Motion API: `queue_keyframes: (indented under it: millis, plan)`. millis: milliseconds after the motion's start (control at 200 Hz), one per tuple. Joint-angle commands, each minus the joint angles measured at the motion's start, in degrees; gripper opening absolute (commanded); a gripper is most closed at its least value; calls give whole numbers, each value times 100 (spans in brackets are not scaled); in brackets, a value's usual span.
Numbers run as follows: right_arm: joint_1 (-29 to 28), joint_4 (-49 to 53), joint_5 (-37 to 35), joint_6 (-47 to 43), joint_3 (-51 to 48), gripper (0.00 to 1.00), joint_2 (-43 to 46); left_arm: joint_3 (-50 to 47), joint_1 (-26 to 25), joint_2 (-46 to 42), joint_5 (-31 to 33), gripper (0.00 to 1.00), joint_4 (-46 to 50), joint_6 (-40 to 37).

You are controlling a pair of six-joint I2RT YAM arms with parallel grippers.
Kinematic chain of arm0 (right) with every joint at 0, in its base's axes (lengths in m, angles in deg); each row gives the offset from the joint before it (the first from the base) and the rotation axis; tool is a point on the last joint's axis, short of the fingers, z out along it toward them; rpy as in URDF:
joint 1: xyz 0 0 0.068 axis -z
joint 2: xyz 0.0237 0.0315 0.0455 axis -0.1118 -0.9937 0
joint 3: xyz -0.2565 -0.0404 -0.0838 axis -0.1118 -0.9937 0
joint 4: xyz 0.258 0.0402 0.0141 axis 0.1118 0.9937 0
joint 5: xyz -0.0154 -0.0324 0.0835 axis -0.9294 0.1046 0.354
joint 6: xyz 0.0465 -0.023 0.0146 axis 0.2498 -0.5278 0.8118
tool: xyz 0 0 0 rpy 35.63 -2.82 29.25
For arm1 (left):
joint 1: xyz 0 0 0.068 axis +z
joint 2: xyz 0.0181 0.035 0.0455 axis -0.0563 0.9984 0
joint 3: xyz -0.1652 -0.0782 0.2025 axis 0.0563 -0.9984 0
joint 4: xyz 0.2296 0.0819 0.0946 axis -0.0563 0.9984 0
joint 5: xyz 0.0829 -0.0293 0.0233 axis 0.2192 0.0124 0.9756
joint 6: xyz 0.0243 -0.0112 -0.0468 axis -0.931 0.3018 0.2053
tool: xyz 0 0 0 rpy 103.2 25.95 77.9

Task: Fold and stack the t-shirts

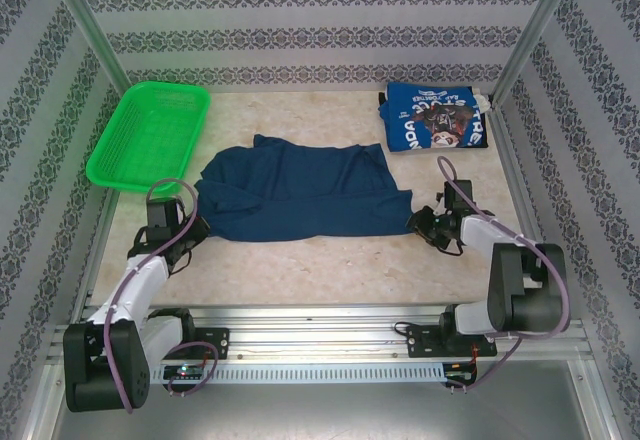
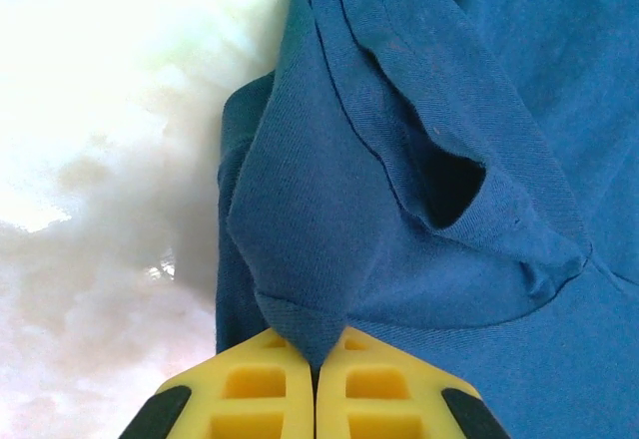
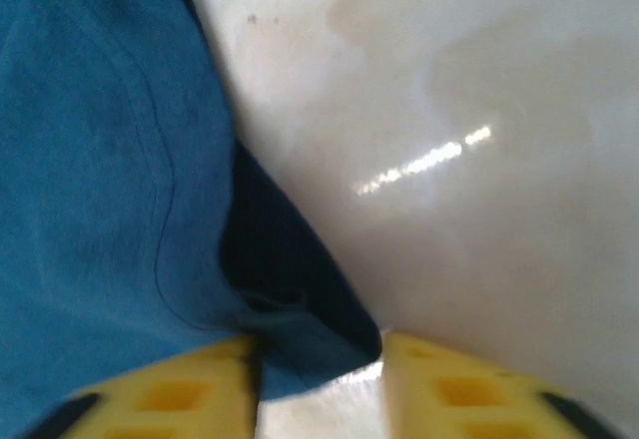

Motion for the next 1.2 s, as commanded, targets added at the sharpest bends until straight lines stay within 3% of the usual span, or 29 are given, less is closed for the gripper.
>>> queue_keyframes:
  millis: [0, 45, 360, 654, 704, 784, 824, 919, 1044, 1194]
  plan:
    - [-28, -306, -332, 178, 205, 8, -177, -88, 57, -171, -42, 6, 336, 92]
    - [-8, -223, -557, 178, 214, 0, -110, -87, 58, -255, -42, 5, 407, 114]
    - [169, 1090, -955, 41, -117, 0, 1479, -144, 75, -1243, 252, 5, 1402, 241]
    - [303, 1533, -858, 105, -714, 0, 2012, -382, 75, -1881, 356, 6, 1923, 648]
    - [312, 1554, -881, 145, -717, 5, 2073, -382, 75, -1938, 488, 13, 2023, 688]
    - [317, 1678, -958, 135, -615, 30, 2157, -395, 75, -2090, 437, 40, 2041, 761]
    - [303, 1712, -954, 125, -519, 34, 2220, -358, 67, -2207, 374, 52, 2039, 822]
    - [79, 1802, -1017, 49, -129, 38, 2429, -122, 25, -2574, 433, 65, 2140, 901]
    - [-432, 2023, -1050, -378, 740, 46, 2100, 518, -150, -2542, 562, 70, 2254, 708]
    - [-1112, 2346, -1438, -1094, 2051, 52, 979, 1230, -771, -1656, 633, 73, 1864, 371]
